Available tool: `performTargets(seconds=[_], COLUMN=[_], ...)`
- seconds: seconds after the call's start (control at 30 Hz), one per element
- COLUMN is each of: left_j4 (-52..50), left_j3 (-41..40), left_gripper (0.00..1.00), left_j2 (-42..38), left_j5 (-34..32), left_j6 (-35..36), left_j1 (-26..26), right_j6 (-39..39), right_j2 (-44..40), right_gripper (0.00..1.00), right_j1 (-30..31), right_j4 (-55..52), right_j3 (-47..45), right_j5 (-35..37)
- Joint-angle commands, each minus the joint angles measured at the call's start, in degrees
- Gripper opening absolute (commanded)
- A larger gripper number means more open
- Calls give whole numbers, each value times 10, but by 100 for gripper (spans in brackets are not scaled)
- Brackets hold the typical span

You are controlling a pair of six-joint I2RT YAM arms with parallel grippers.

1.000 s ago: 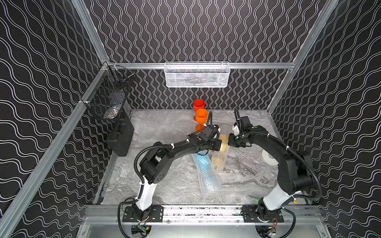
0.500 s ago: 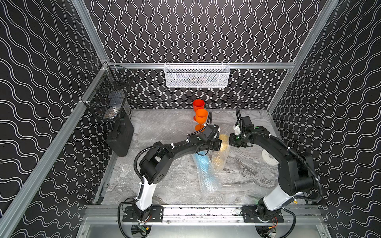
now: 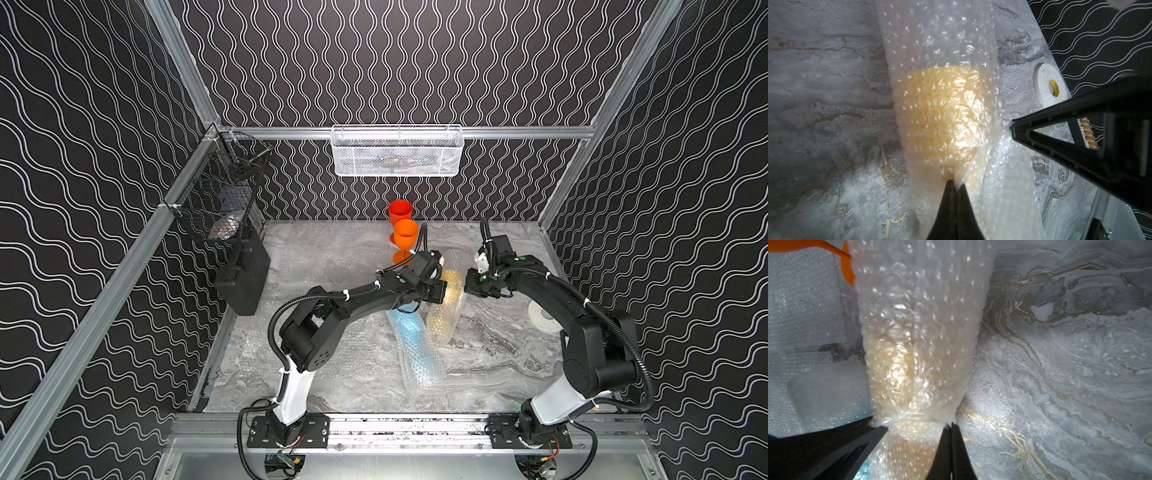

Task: Unpack wine glasses from bubble wrap
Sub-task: Unwrap the wine glass from the bubble wrap.

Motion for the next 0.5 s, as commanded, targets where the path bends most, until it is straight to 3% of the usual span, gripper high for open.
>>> performTargets(seconds=[0.0, 0.47], left_j4=[-17, -19], left_j3=[1, 3], left_gripper=[3, 3], left_j2=[-6, -6], left_j5=[-28, -30], left_j6=[-6, -6], left_j1=[3, 3], right_j6=[7, 12], right_j2=[-4, -9], right_gripper=[4, 4], right_j1=[-4, -16], right_j4=[-5, 0], right_j3=[0, -7], right_j5=[39, 39])
